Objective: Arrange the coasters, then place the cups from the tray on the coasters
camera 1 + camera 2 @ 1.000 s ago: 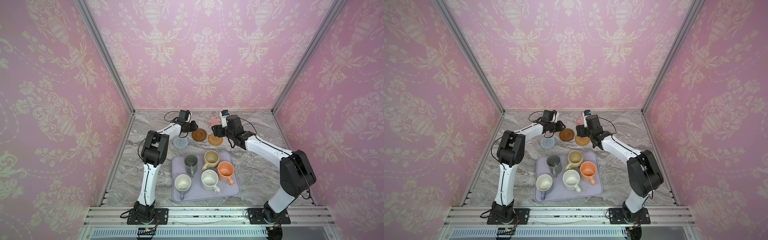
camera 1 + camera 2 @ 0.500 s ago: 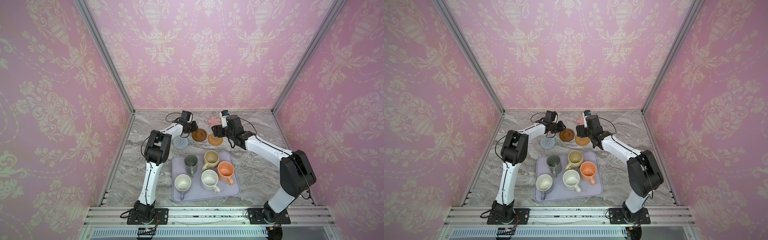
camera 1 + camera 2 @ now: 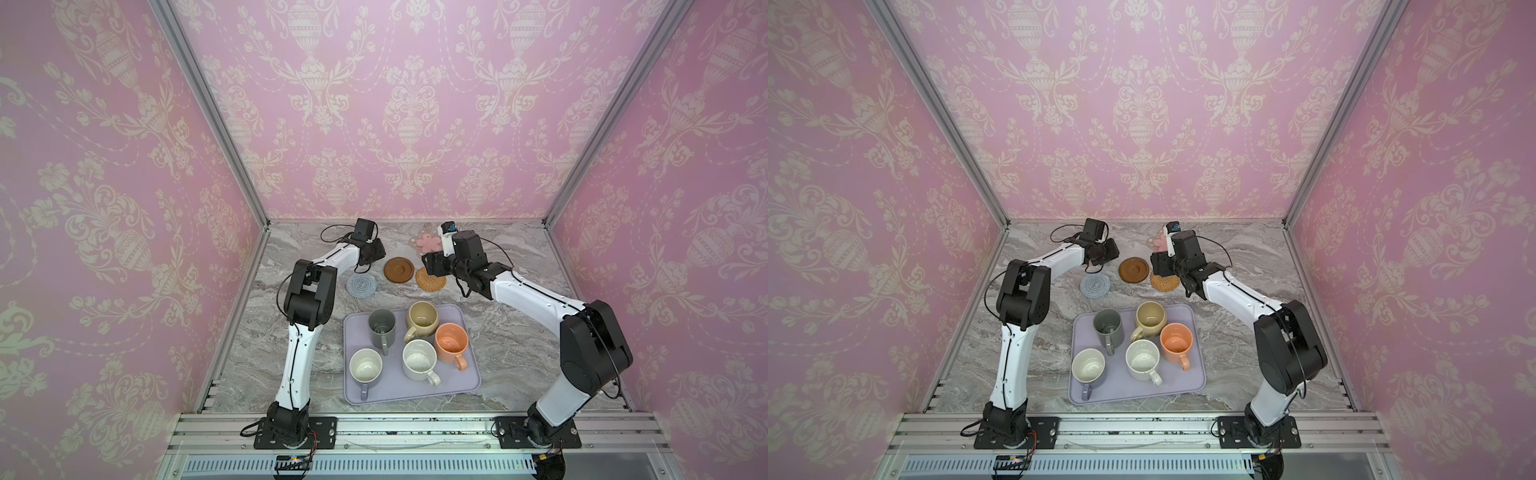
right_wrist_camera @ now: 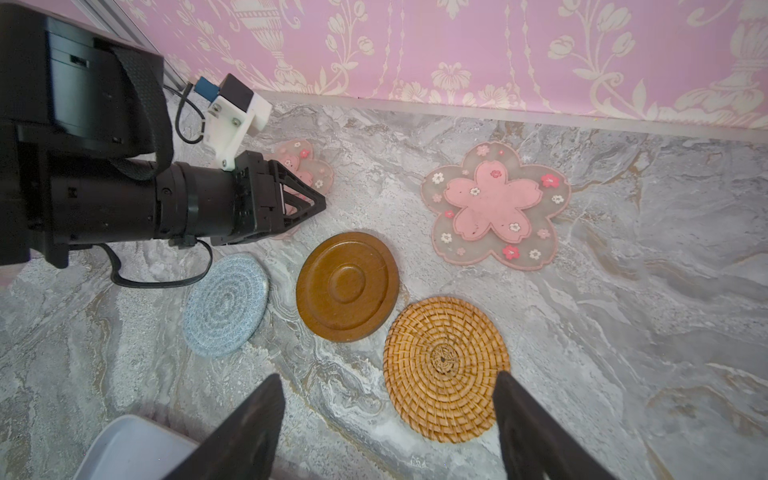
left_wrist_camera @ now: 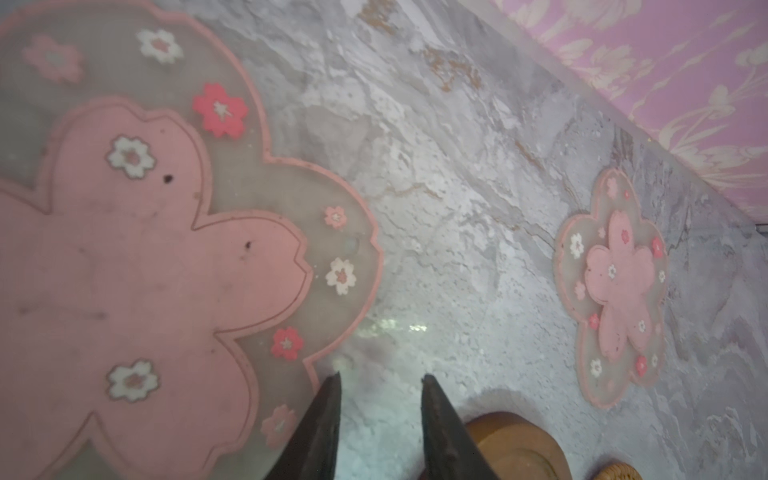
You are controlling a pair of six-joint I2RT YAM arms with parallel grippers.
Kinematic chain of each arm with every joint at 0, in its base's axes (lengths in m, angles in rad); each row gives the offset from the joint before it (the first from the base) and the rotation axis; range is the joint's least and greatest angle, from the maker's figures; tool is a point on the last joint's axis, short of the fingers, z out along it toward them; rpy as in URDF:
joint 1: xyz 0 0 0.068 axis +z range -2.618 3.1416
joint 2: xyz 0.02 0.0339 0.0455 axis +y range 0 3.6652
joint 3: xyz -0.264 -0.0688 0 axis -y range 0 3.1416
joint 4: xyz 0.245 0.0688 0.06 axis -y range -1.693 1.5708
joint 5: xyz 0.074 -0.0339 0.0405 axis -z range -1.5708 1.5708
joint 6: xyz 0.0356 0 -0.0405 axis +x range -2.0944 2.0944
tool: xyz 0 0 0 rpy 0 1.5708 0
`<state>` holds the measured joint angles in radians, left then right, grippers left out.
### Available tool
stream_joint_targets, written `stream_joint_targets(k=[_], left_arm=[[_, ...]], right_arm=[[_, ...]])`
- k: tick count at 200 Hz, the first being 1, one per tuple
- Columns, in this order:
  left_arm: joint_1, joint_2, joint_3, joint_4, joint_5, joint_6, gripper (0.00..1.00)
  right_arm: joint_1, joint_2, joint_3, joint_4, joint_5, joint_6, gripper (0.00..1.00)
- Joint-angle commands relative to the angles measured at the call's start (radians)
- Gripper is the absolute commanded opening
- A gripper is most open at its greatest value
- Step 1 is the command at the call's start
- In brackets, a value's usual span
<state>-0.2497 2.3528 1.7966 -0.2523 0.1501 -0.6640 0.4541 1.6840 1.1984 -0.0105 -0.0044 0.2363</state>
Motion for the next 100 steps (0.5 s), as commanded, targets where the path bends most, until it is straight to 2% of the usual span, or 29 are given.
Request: stream_joint_targets(k=[1, 100], left_arm=[[0.038, -0.018, -0.068, -0.095, -0.065, -0.031, 0.36], [0.073, -0.163, -0.177, -0.098, -0.096, -0.008, 0.36]], right_arm=[[0.005, -0.035, -0.014, -0.024, -0.008, -0.017, 0.8], [0.006, -0.051, -0.066, -0.028, 0.008, -0.02, 0.8]])
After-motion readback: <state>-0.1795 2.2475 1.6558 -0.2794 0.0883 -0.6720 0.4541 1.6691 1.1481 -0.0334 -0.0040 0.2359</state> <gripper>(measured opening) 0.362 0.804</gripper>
